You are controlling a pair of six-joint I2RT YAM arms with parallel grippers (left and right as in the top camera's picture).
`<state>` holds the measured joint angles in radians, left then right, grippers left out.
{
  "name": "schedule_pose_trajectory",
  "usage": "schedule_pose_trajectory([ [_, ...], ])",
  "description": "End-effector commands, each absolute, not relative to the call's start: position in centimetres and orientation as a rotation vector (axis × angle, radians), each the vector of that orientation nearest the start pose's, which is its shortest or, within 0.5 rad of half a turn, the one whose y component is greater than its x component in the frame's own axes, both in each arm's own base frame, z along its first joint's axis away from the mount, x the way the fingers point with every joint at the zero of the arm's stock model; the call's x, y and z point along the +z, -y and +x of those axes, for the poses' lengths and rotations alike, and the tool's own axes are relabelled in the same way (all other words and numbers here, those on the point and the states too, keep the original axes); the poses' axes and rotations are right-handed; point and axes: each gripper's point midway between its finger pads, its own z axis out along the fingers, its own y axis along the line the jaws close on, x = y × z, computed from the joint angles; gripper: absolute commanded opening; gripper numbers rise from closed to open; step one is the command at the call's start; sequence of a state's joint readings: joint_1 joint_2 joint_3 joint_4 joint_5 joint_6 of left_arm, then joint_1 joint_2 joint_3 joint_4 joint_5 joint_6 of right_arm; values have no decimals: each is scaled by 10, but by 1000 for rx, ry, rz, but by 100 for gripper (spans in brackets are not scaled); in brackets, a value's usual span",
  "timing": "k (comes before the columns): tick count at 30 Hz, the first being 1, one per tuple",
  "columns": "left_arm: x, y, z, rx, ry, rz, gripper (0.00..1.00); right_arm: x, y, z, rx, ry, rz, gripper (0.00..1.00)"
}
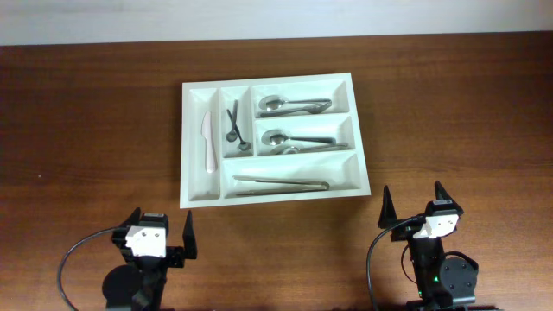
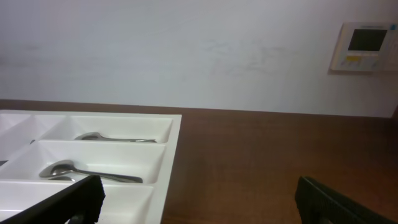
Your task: Pack container
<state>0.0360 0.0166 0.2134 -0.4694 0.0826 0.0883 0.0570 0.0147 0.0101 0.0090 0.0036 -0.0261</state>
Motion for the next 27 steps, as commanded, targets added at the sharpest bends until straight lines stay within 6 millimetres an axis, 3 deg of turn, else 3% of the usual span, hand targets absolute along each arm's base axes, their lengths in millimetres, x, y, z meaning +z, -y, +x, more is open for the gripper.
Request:
schedule_pose_trajectory([
  [1,144,5,225,3,-1847,95,99,179,-14,246,28,-1554,-53,99],
  [5,135,5,229,4,-1841,95,99,179,-14,246,27,-1554,-54,99],
  [13,139,-11,231,101,-1828,38,99,179,-14,246,28,-1554,-53,99],
  [27,136,-11,230,101,-1840,38,99,179,-14,246,28,-1554,-53,99],
])
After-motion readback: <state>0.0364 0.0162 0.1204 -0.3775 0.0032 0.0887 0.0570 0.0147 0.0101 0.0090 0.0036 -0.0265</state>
